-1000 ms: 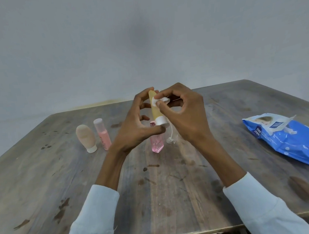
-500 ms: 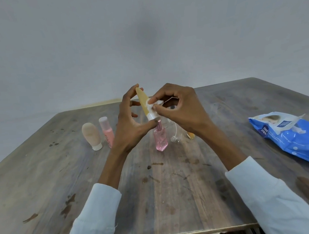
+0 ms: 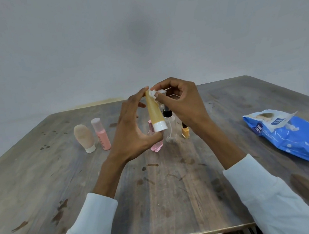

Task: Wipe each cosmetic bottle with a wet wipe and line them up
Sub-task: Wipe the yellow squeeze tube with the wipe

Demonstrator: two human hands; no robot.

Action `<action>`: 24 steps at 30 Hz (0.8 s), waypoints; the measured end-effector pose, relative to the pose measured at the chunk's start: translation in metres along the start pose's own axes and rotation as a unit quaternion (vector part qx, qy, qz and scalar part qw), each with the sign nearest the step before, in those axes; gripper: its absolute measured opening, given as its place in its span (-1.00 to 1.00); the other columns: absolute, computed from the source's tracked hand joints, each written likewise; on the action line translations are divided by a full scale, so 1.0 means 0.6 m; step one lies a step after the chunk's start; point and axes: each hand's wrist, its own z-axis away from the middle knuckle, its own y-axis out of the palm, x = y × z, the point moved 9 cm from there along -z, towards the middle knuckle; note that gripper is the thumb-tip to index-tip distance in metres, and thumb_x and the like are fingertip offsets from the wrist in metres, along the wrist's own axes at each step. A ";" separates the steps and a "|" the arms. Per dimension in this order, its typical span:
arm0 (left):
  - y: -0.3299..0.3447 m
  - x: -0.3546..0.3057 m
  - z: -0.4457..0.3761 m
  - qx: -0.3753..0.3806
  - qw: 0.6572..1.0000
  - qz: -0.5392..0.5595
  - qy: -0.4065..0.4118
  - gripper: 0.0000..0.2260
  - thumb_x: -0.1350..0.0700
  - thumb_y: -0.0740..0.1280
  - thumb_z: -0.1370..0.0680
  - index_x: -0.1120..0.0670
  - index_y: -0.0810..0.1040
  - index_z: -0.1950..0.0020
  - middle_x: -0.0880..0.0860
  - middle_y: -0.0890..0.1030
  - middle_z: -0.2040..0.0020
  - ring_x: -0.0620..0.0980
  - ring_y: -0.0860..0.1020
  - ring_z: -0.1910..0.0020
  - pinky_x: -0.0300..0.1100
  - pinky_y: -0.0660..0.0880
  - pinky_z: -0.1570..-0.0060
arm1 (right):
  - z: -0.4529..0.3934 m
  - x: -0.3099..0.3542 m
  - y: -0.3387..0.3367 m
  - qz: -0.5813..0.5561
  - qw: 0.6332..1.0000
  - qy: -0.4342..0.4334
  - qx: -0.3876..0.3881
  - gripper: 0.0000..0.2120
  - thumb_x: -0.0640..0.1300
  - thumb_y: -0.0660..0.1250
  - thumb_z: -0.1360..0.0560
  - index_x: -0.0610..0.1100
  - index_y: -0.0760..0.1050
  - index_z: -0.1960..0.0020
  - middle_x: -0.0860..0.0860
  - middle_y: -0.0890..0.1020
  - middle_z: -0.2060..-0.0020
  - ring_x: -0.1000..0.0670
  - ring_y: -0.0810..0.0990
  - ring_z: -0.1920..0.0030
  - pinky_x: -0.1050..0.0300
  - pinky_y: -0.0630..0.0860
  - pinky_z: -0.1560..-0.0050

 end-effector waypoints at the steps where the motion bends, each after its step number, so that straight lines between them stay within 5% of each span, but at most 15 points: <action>1: -0.003 0.000 -0.001 -0.011 1.000 0.005 -0.002 -0.04 -0.01 0.64 -0.38 -0.03 0.23 -0.68 -0.10 0.43 -0.52 -0.07 0.51 -0.35 -0.42 0.39 -0.17 | 0.000 0.002 0.002 -0.006 1.000 -0.003 0.015 -0.92 -0.23 0.53 -0.56 -0.13 0.72 -0.05 0.09 0.76 0.12 0.10 0.72 0.14 0.00 0.67 0.24; 4: -0.026 0.007 -0.002 -0.061 0.998 0.026 -0.018 -0.04 -0.07 0.63 -0.38 -0.04 0.22 -0.68 -0.14 0.40 -0.58 -0.10 0.52 -0.37 -0.33 0.46 -0.17 | 0.004 0.006 0.018 -0.010 0.997 -0.016 0.079 -0.90 -0.30 0.52 -0.55 -0.17 0.72 -0.05 0.13 0.75 0.14 0.13 0.70 0.15 0.31 0.57 0.18; 8: -0.052 0.025 0.001 -0.115 0.988 0.084 -0.063 -0.06 -0.06 0.62 -0.42 -0.05 0.21 -0.69 -0.18 0.38 -0.61 -0.14 0.51 -0.42 -0.05 0.56 -0.23 | 0.006 0.007 0.031 0.013 0.993 -0.028 0.115 -0.88 -0.29 0.53 -0.54 -0.15 0.72 -0.06 0.02 0.78 0.04 0.02 0.73 0.07 0.25 0.62 0.07; 12: -0.040 0.024 0.000 -0.087 0.986 0.115 -0.083 -0.07 -0.02 0.61 -0.41 -0.07 0.21 -0.69 -0.21 0.40 -0.60 -0.15 0.50 -0.44 0.05 0.57 -0.28 | 0.004 -0.001 0.025 -0.008 0.997 0.001 0.079 -0.92 -0.27 0.54 -0.55 -0.17 0.73 -0.04 0.12 0.74 0.19 0.16 0.66 0.22 0.34 0.54 0.22; 16: -0.010 0.005 -0.001 -0.021 0.996 0.073 -0.045 -0.04 -0.01 0.62 -0.39 -0.07 0.19 -0.69 -0.17 0.38 -0.60 -0.11 0.46 -0.46 -0.09 0.54 -0.27 | 0.000 -0.016 0.006 -0.024 0.998 0.045 0.029 -0.92 -0.24 0.54 -0.54 -0.12 0.73 -0.02 -0.04 0.76 0.18 0.02 0.67 0.22 -0.08 0.66 0.23; 21: 0.012 -0.010 0.004 0.014 1.000 0.011 -0.005 -0.03 0.05 0.67 -0.38 0.06 0.23 -0.68 -0.08 0.33 -0.59 0.00 0.42 -0.48 -0.10 0.50 -0.30 | -0.001 -0.024 -0.011 -0.031 0.997 0.070 -0.011 -0.94 -0.19 0.53 -0.56 -0.14 0.72 -0.04 -0.13 0.76 0.11 -0.23 0.72 0.10 -0.04 0.71 0.12; 24: 0.011 -0.011 0.005 0.005 1.000 -0.003 -0.002 -0.04 0.10 0.67 -0.37 0.06 0.24 -0.66 -0.07 0.35 -0.56 -0.03 0.41 -0.47 -0.03 0.49 -0.35 | -0.001 -0.019 -0.006 -0.032 0.998 0.059 -0.003 -0.94 -0.16 0.53 -0.57 -0.11 0.72 -0.03 -0.05 0.76 0.08 -0.15 0.71 0.14 -0.05 0.71 0.13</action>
